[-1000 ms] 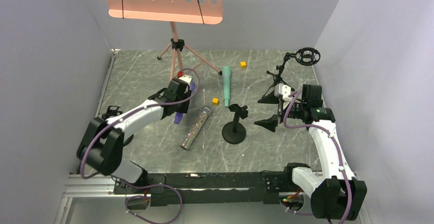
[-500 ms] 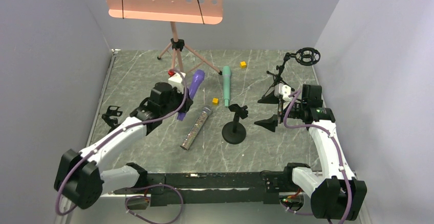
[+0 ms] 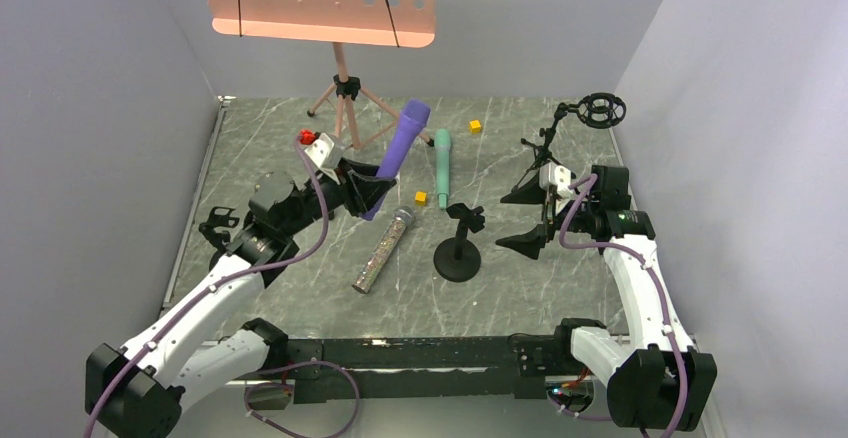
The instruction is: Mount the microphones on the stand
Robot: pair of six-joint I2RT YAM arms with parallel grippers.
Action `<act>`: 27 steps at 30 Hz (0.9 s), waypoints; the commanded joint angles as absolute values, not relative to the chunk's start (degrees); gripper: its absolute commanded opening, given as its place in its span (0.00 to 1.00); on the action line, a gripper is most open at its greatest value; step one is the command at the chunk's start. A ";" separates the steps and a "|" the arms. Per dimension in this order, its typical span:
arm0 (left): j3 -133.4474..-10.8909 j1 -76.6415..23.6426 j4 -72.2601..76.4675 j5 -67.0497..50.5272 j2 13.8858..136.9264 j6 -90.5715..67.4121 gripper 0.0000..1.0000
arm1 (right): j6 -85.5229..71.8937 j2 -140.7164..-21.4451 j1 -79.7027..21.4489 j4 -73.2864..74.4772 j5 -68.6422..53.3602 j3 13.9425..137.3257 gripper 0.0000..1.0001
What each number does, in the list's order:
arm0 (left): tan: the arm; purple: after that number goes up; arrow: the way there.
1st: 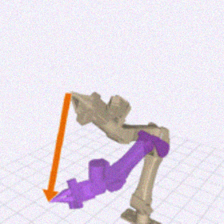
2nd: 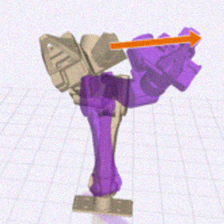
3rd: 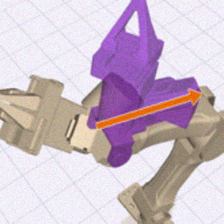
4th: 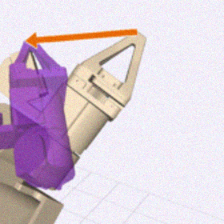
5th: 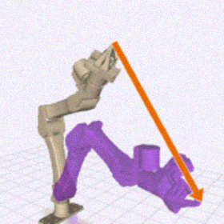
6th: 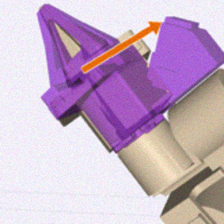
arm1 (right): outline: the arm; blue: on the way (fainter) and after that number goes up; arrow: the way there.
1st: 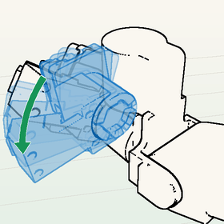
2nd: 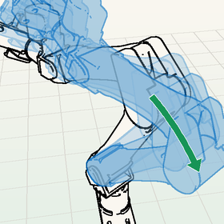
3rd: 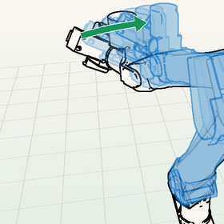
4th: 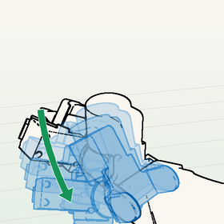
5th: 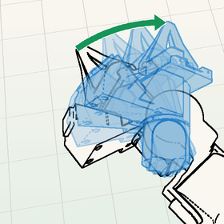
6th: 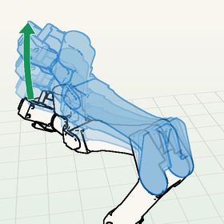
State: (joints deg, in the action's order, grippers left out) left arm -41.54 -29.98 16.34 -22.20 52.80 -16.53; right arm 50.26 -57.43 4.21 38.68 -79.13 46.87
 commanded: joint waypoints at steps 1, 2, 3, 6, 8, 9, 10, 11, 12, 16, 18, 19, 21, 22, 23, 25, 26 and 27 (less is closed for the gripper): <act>-41.13 -30.12 23.75 -27.63 53.48 -20.12 0.00 | 49.45 -57.01 4.39 38.23 -82.29 48.76 1.00; -41.33 -30.21 24.42 -28.33 53.75 -20.67 0.00 | 49.21 -56.97 4.39 38.11 -82.53 48.71 1.00; -41.64 -30.42 24.77 -28.91 54.05 -21.04 0.00 | 48.95 -56.97 4.39 37.94 -82.79 48.69 1.00; -42.69 -31.48 25.88 -30.25 54.93 -21.84 0.00 | 48.33 -56.93 4.41 37.67 -83.67 48.74 1.00; -43.52 -32.72 26.47 -30.65 55.70 -22.14 0.00 | 47.81 -56.88 4.39 37.54 -84.41 48.78 1.00; -43.96 -33.40 26.54 -30.69 56.17 -22.03 0.00 | 47.67 -56.88 4.40 37.45 -84.72 48.86 1.00; -44.55 -34.21 26.42 -30.68 56.69 -21.86 0.00 | 47.50 -56.84 4.40 37.38 -84.87 48.87 1.00; -45.13 -35.12 26.19 -30.80 57.29 -21.62 0.00 | 47.34 -56.80 4.39 37.36 -85.02 48.93 1.00; -45.73 -35.85 26.08 -30.81 57.90 -21.36 0.00 | 47.06 -56.85 4.39 37.29 -85.30 48.95 1.00; -47.57 -38.62 27.03 -31.06 60.65 -21.50 0.00 | 40.81 -57.34 4.21 33.05 -89.53 49.00 1.00; -48.76 -39.35 27.87 -31.78 62.23 -22.25 0.00 | 30.98 -58.72 2.96 27.38 -92.86 51.91 1.00; -49.24 -39.70 28.46 -32.21 62.91 -22.70 0.00 | 31.28 -59.74 2.38 29.90 -92.90 55.03 1.00; -50.18 -40.13 30.15 -32.74 64.10 -24.01 0.00 | 36.88 -63.08 1.81 41.12 -92.22 63.96 1.00; -50.22 -40.51 31.20 -32.80 64.56 -24.67 0.00 | 38.54 -64.90 1.76 45.62 -92.34 67.95 1.00; -50.24 -40.90 32.34 -32.73 64.98 -25.22 0.00 | 39.45 -66.64 1.77 49.42 -92.74 71.69 1.00; -50.56 -42.05 34.16 -32.57 65.77 -26.15 0.00 | 43.95 -70.51 1.80 58.57 -93.57 78.14 1.00; -50.68 -42.51 34.79 -32.43 66.19 -26.60 0.00 | 49.19 -72.68 1.82 65.72 -93.64 81.26 1.00; -50.71 -42.95 35.66 -32.24 66.52 -27.20 0.00 | 54.31 -75.27 1.77 73.13 -93.75 84.84 1.00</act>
